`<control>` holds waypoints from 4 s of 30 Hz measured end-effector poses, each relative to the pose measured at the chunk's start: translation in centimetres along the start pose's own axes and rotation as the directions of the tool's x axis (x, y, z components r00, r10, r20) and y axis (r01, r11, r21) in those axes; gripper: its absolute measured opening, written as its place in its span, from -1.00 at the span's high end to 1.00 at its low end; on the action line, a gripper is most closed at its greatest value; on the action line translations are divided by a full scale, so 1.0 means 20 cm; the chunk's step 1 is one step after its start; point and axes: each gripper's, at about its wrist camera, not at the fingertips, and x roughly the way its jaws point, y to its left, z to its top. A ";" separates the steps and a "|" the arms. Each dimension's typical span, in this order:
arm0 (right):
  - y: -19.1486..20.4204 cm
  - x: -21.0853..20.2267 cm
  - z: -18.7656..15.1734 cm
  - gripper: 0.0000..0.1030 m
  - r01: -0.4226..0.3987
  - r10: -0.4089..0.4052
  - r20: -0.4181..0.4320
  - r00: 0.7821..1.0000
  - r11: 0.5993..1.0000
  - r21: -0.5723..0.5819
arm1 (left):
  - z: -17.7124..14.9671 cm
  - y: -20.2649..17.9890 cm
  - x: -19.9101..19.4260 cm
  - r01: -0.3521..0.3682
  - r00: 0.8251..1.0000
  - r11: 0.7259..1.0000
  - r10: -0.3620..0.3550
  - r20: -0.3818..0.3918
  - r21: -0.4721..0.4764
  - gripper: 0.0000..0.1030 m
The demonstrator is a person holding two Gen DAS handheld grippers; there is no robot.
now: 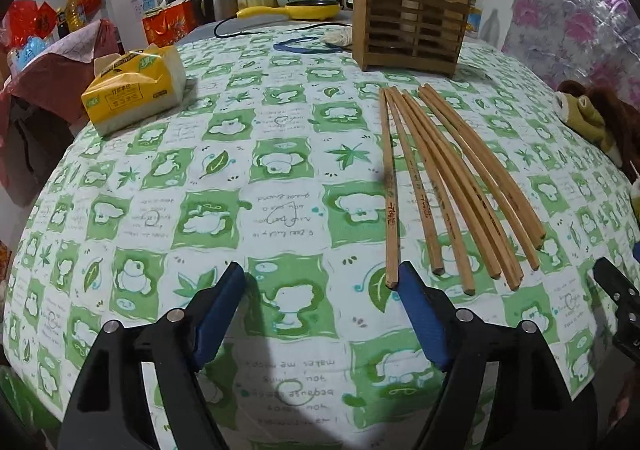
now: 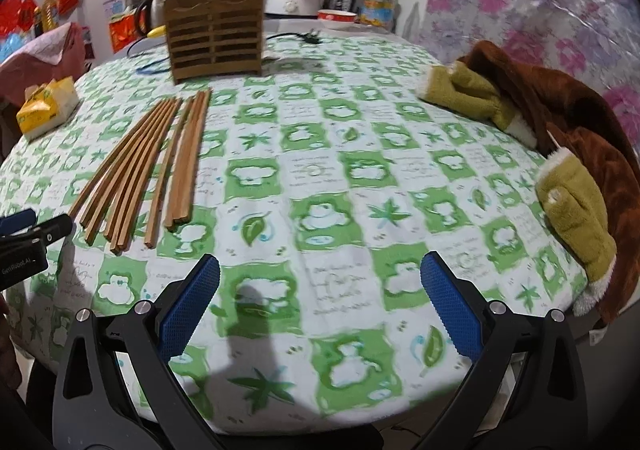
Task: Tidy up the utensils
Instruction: 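Move both open tools down toward the row of wooden chopsticks, then close the right tool on one chopstick while the left tool grasps another, then lift both held chopsticks and carry them over the wooden holder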
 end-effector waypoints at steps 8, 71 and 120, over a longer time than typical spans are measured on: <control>0.13 0.09 0.12 -0.88 0.012 -0.011 0.006 1.000 0.997 -0.078 | -0.03 0.02 0.00 -0.007 1.000 1.000 0.007 0.023 -0.011 -0.71; 0.18 0.15 0.12 0.87 -0.345 0.344 -0.026 0.939 0.934 -0.095 | -0.02 -0.10 -0.03 0.171 0.985 0.979 -0.174 0.014 0.106 0.88; 0.00 -0.35 0.79 0.87 -0.334 0.352 0.257 0.900 0.936 -0.113 | 0.54 -0.02 -0.60 0.131 0.947 0.968 -0.187 0.261 0.216 0.89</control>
